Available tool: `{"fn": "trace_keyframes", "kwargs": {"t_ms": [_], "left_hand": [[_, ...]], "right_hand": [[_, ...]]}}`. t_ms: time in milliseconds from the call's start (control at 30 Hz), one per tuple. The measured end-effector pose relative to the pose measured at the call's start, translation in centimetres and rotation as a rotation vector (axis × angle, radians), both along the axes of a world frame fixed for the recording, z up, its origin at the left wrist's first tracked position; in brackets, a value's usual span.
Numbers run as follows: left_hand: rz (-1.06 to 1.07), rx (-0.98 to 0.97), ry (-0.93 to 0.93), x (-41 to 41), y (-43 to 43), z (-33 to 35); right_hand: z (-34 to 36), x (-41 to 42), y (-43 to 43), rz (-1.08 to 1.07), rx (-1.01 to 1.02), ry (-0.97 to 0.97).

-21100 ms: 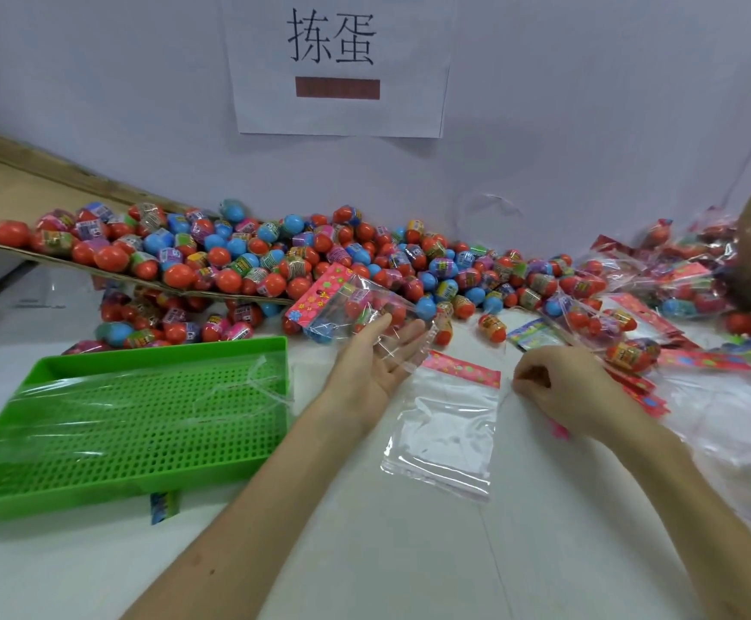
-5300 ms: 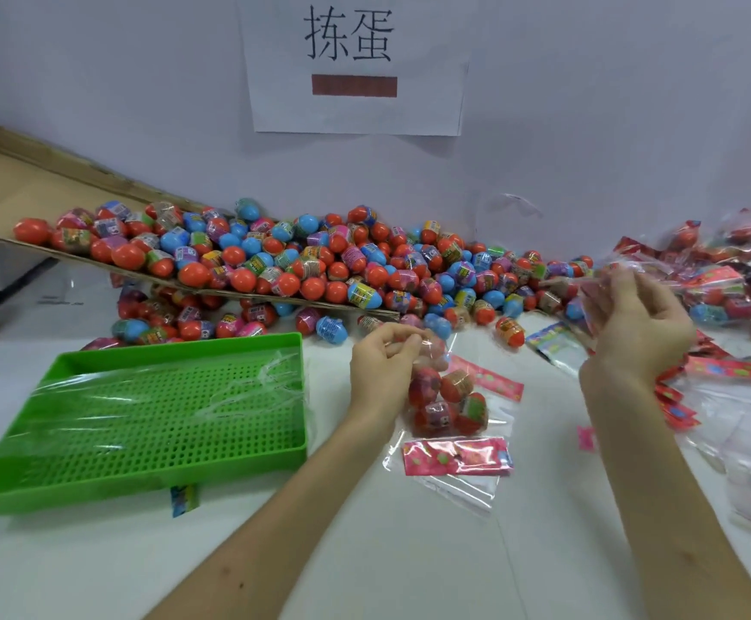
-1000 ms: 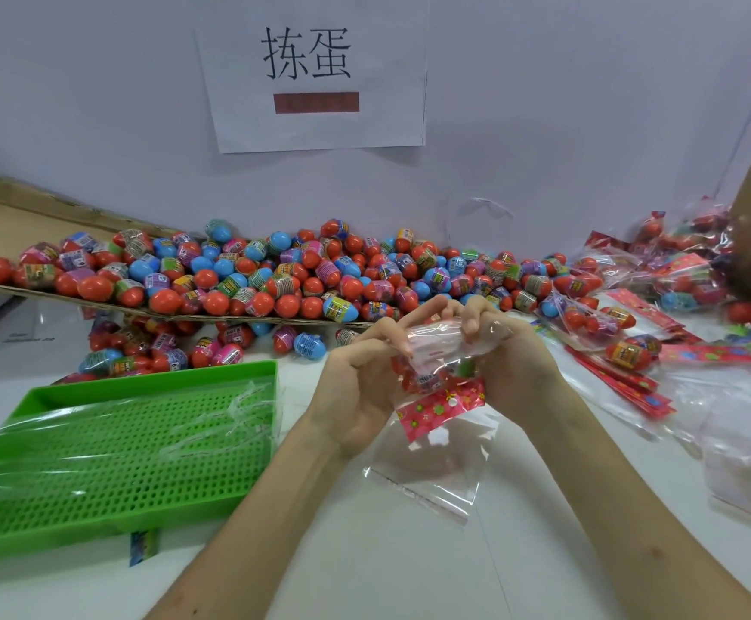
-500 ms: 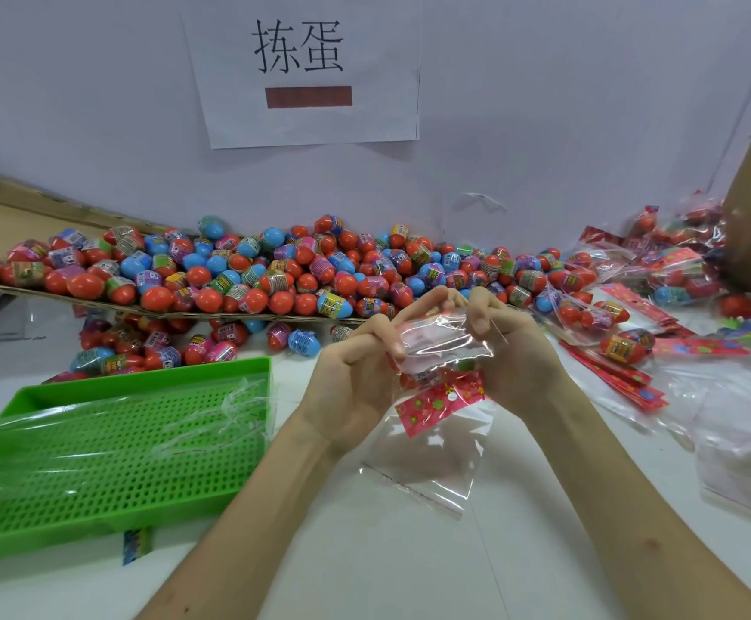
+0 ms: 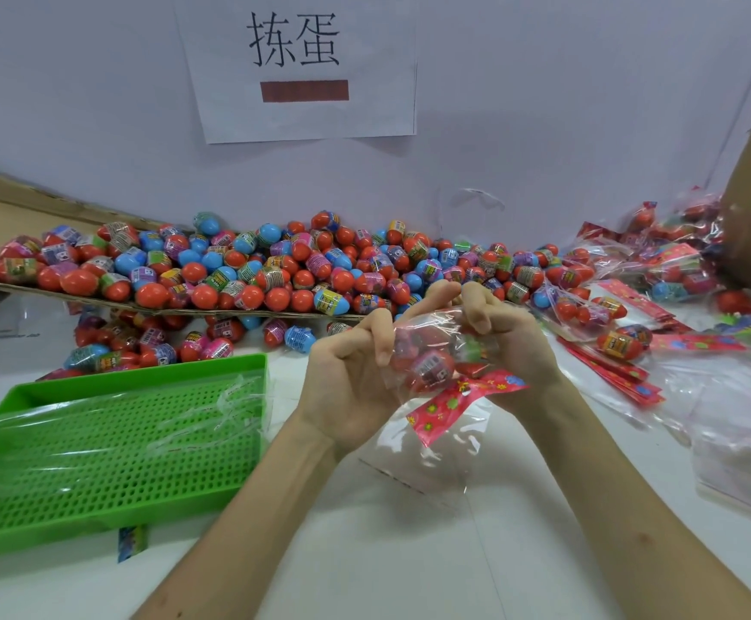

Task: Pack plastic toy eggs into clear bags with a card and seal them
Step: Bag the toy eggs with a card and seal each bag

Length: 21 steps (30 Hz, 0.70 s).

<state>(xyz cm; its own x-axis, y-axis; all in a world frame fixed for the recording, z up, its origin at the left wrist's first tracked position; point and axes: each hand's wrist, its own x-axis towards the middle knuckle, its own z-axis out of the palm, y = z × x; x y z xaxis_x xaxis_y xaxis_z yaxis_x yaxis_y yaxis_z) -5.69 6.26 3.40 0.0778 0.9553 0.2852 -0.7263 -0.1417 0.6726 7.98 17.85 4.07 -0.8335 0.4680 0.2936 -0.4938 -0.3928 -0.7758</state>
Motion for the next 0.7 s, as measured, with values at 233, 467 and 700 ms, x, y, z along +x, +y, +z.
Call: {"fn": "trace_keyframes", "kwargs": {"t_ms": [233, 467, 700], "left_hand": [[0.054, -0.093, 0.035, 0.3, 0.0, 0.7], [0.149, -0.053, 0.112, -0.1, 0.6, 0.2], [0.428, -0.216, 0.09, -1.0, 1.5, -0.2]], "right_hand": [[-0.2, -0.3, 0.1, -0.071, 0.071, 0.002], [-0.8, 0.1, 1.1, -0.185, -0.029, -0.093], [-1.6, 0.5, 1.7, -1.005, 0.891, -0.7]]}}
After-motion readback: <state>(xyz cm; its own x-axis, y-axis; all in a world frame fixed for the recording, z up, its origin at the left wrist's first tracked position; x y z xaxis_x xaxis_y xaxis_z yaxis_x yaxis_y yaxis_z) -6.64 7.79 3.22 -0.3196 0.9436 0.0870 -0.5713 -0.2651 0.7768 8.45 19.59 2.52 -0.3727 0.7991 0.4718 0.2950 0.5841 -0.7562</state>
